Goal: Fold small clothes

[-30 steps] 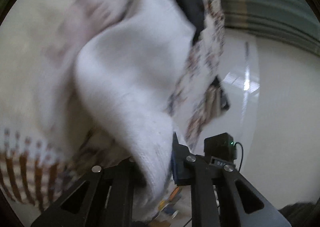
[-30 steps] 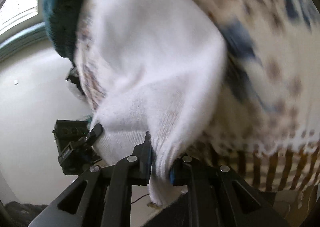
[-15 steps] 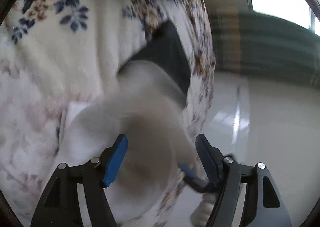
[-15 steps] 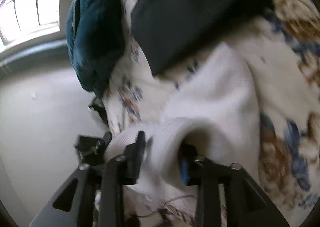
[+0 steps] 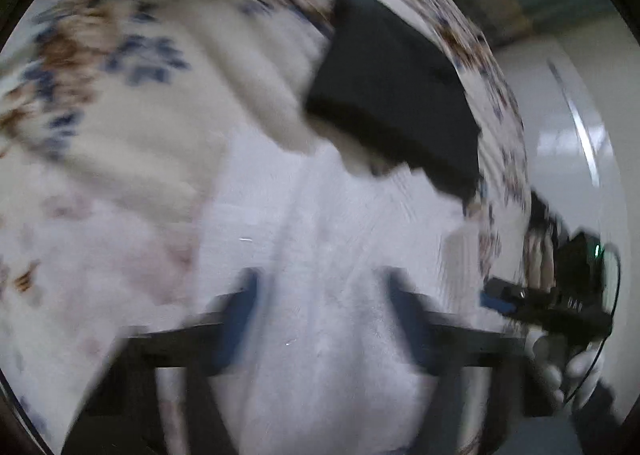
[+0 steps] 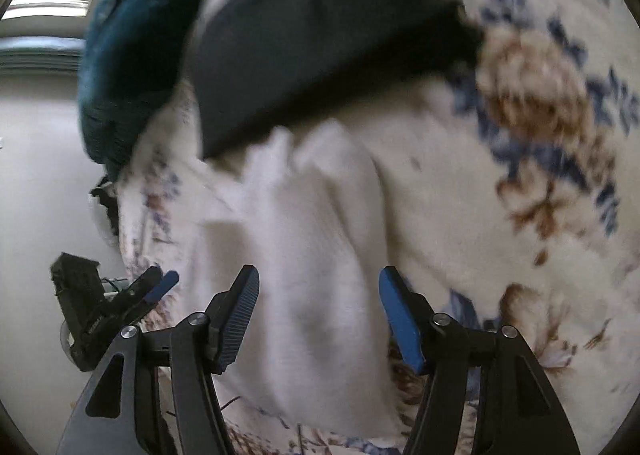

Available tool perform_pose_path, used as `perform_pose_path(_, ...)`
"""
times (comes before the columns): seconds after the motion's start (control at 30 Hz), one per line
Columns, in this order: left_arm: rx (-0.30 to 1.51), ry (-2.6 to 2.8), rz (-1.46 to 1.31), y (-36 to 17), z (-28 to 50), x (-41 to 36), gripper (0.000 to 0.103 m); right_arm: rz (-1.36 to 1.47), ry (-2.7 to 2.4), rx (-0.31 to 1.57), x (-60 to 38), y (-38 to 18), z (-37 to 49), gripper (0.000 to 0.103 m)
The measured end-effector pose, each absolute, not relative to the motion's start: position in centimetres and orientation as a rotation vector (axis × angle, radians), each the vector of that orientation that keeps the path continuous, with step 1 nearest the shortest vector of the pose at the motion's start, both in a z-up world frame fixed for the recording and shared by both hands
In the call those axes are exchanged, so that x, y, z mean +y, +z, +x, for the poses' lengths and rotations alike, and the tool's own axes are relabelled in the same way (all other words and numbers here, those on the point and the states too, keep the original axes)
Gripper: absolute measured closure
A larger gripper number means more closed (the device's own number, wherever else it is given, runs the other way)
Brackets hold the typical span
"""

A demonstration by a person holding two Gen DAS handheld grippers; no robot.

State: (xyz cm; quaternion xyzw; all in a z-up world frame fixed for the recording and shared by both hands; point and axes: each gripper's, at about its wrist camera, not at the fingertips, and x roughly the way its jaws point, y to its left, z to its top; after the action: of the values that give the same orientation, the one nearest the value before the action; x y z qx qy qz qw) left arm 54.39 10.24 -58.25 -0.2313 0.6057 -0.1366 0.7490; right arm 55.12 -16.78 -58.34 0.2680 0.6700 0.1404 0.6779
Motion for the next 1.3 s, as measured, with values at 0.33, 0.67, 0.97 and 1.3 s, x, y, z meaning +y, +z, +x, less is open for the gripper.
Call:
perform_pose_path(0.33, 1.226, -0.186, -0.573, -56.9, 52.8, 17.0, 0.101, 0.377, 0.218, 1.294, -15.8, -54.3, 55.1, 0.096)
perform_pose_path(0.67, 1.279, -0.287, -0.758, -58.0, 51.1, 18.7, 0.053, 0.397, 0.239, 1.497, -14.9, -57.5, 58.3, 0.081)
perform_pose_path(0.97, 1.371, -0.350, -0.753, -60.5, 44.2, 14.6, 0.086, 0.582, 0.313, 1.605, -16.6, -58.5, 51.8, 0.055)
perform_pose_path(1.3, 1.381, -0.212, -0.819, -61.7, 43.4, 18.5, 0.097, 0.483, 0.198, 1.551, -16.7, -59.1, 49.3, 0.099)
